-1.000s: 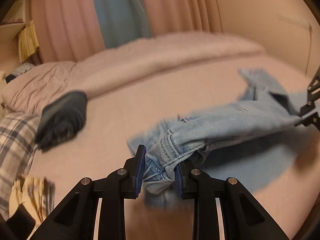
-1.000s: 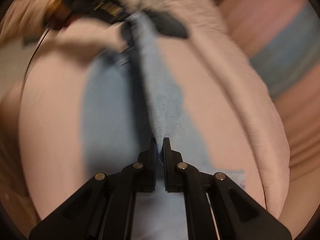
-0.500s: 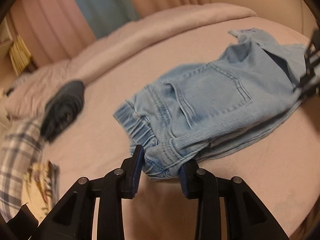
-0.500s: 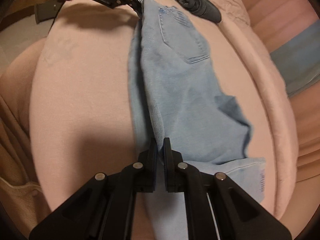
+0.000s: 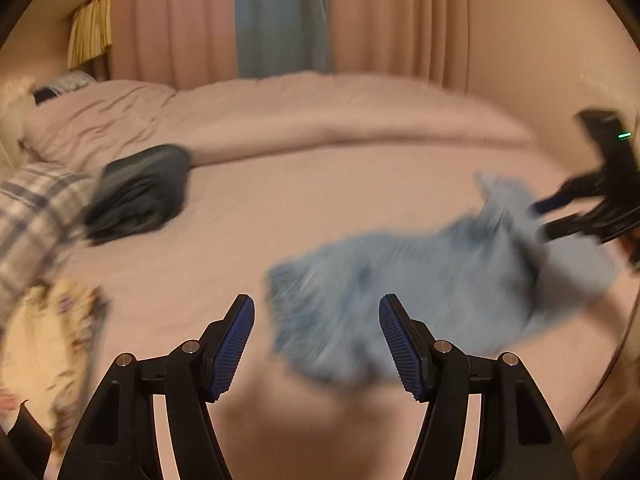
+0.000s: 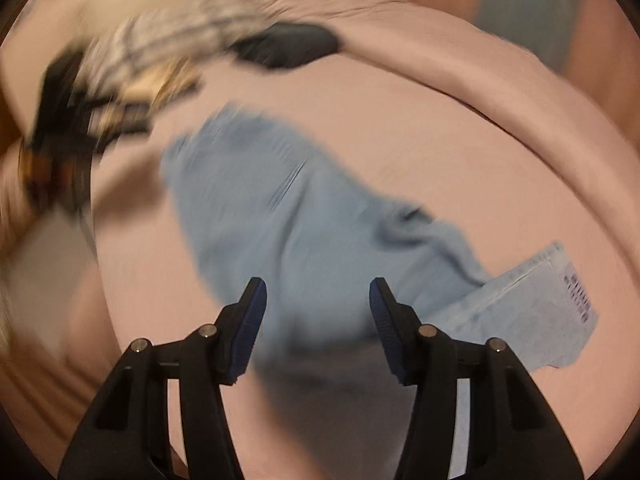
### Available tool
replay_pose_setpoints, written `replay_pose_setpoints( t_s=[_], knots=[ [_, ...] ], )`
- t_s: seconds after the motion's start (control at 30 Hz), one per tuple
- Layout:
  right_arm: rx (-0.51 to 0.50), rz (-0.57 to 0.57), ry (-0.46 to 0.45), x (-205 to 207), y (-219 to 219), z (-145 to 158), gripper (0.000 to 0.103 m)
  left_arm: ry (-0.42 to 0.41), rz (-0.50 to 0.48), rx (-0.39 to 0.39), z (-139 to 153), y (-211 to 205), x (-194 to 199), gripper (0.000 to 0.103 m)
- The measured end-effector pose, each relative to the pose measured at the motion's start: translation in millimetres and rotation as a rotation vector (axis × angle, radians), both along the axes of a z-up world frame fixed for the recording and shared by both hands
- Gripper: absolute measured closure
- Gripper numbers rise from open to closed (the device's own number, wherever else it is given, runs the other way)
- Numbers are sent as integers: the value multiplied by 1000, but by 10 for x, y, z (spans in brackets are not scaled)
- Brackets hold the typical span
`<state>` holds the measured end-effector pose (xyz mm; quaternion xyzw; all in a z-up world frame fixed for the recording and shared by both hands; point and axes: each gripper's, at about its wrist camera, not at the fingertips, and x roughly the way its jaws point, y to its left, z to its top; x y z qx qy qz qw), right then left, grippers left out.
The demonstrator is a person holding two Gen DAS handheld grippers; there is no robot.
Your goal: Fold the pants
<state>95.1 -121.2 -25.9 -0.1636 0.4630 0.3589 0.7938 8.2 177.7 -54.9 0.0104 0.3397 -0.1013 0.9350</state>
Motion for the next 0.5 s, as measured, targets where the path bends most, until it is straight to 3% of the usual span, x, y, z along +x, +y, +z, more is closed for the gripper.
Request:
replay_pose_setpoints(
  t_s=[0.07, 0.17, 0.3, 0.4, 0.5],
  knots=[
    [55, -78, 72, 217, -6, 68, 50, -1, -17, -45, 1, -123, 221, 38],
    [65, -154, 208, 659, 120, -13, 55, 30, -27, -53, -116, -292, 517, 38],
    [-39, -241, 415, 837, 200, -325, 61, 101, 11, 8, -374, -302, 730, 38],
    [-121, -281, 508, 892, 197, -612, 64, 139, 65, 83, -542, -235, 806, 38],
    [-15, -307, 545, 1001, 187, -671, 84, 163, 99, 109, -675, -120, 897, 38]
  ],
)
